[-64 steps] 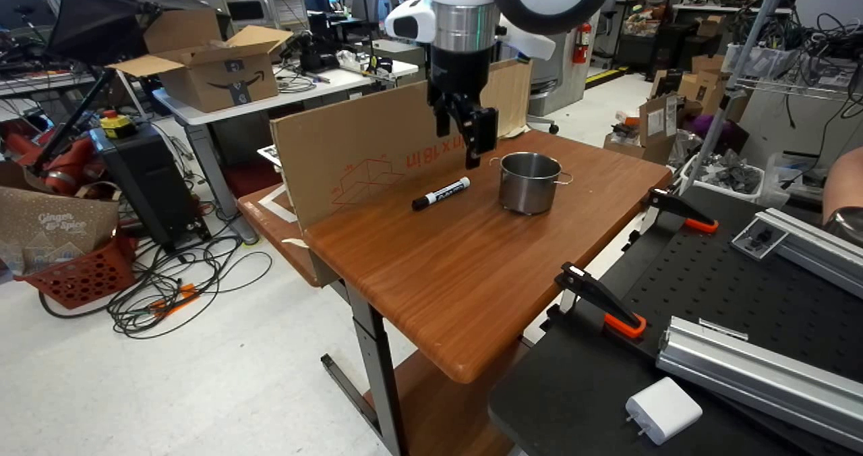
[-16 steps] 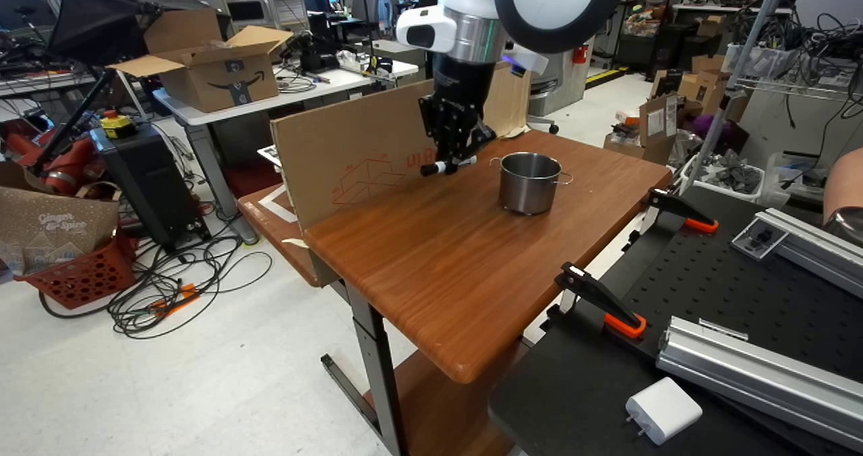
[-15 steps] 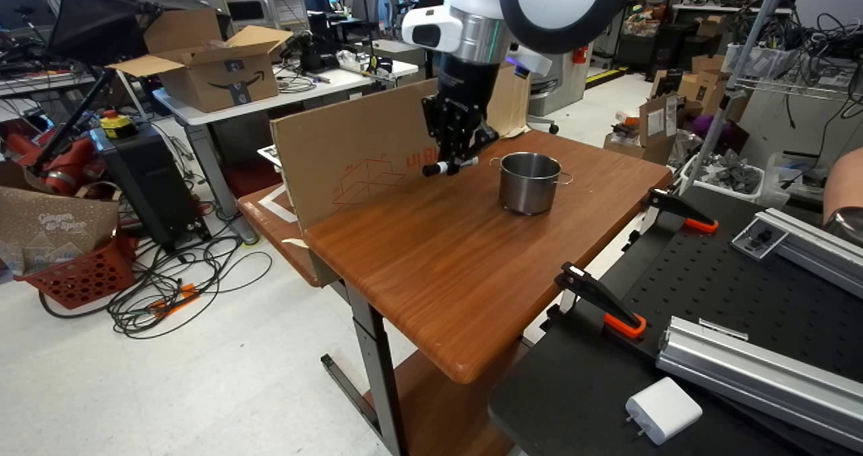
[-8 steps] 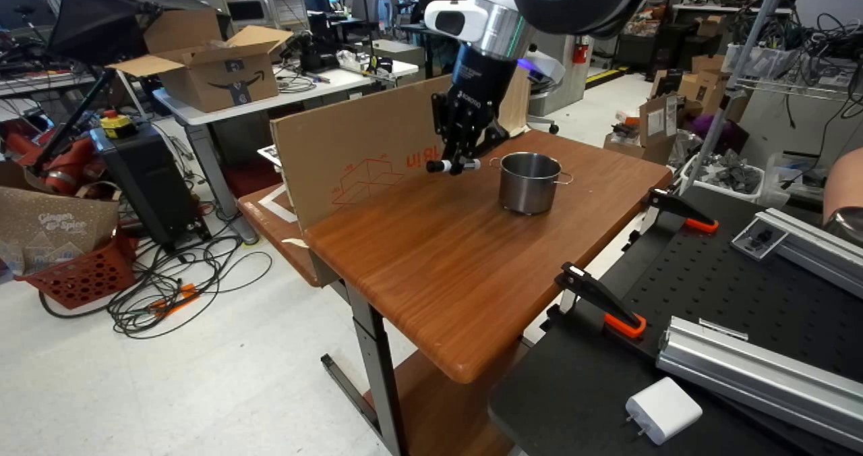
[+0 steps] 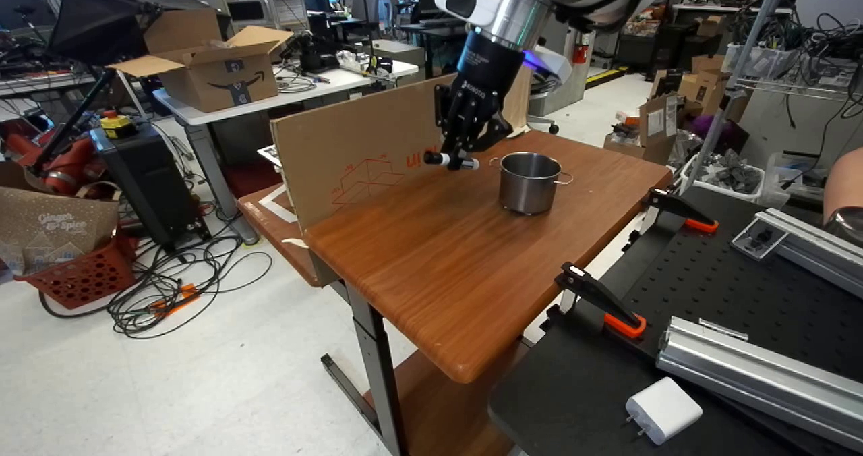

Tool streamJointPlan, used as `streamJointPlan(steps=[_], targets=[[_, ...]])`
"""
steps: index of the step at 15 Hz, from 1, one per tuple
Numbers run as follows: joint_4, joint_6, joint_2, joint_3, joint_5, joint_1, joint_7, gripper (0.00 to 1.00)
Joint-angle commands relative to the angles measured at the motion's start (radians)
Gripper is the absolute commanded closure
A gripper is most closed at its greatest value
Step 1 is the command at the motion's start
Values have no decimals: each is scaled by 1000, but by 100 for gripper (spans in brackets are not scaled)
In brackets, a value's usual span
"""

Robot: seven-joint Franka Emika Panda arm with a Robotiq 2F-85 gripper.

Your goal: Take the marker from the table and place it in the silver pot

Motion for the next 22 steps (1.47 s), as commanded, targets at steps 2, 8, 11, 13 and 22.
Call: streamJointPlan(steps=[2, 8, 11, 13, 22], targets=[[-62, 8, -26, 164, 80, -177, -79, 95], [-117, 11, -28, 343, 86, -395, -86, 95], [-147, 6, -14, 419, 77, -497, -84, 95], [-166, 0, -6, 457, 72, -555, -80, 95], [-204, -22, -7, 498, 54, -666, -55, 95]])
